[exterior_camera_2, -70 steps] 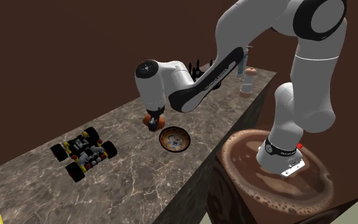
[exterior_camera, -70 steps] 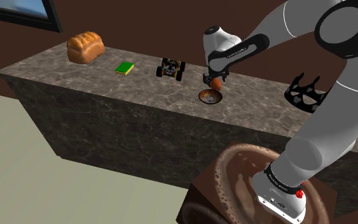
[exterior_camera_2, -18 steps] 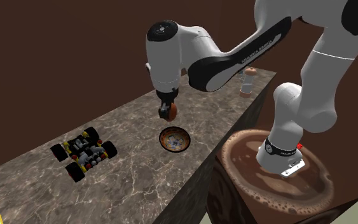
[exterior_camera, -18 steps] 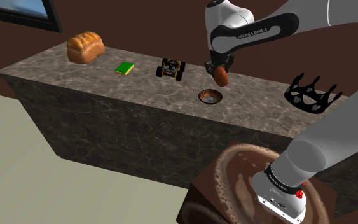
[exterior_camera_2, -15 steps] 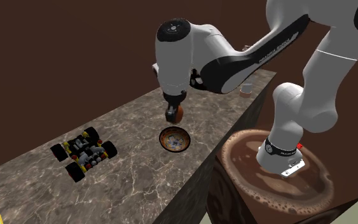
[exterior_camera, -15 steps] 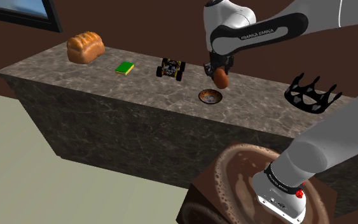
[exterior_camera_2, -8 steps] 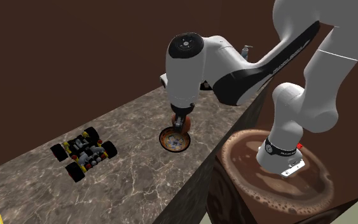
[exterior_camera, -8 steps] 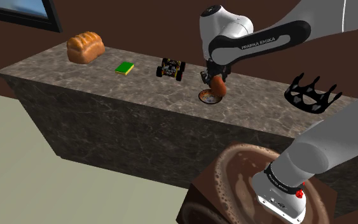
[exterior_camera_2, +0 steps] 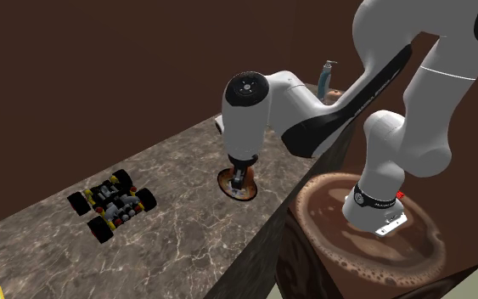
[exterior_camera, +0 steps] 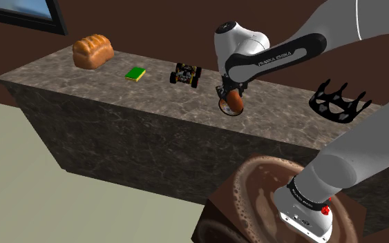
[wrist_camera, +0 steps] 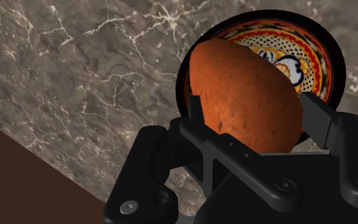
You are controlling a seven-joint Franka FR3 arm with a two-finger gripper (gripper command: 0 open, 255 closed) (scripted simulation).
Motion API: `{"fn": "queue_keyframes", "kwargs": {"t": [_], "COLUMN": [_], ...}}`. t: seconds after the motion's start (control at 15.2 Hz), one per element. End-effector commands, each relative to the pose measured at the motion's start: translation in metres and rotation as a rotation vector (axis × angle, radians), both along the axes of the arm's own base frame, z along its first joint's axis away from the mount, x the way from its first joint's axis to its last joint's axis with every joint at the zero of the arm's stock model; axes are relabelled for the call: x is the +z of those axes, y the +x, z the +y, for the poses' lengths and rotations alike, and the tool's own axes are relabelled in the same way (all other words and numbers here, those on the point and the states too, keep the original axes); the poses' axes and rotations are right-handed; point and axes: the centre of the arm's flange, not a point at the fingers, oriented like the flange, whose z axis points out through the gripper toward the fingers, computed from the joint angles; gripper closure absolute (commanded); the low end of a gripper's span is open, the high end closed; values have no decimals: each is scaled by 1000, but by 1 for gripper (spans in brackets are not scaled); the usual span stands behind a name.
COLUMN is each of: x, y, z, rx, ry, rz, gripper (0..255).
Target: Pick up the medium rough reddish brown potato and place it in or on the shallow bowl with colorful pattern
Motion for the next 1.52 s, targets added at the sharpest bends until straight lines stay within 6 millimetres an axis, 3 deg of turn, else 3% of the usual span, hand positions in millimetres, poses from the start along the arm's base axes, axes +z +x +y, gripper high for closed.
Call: {"fn": "queue_keyframes", "kwargs": {"t": [0.0,0.53,0.59,0.92,1.19,1.45], "x": [-10,-13,-13,-13,32,32], "y": [0,0,0,0,5,5], "z": [2,2,2,2,23,23], "rx": [0,0,0,0,0,0], "ry": [0,0,0,0,0,0], "rz": [-1,-1,-1,-1,-1,-1], "gripper": [255,255,0,0,0,0]}}
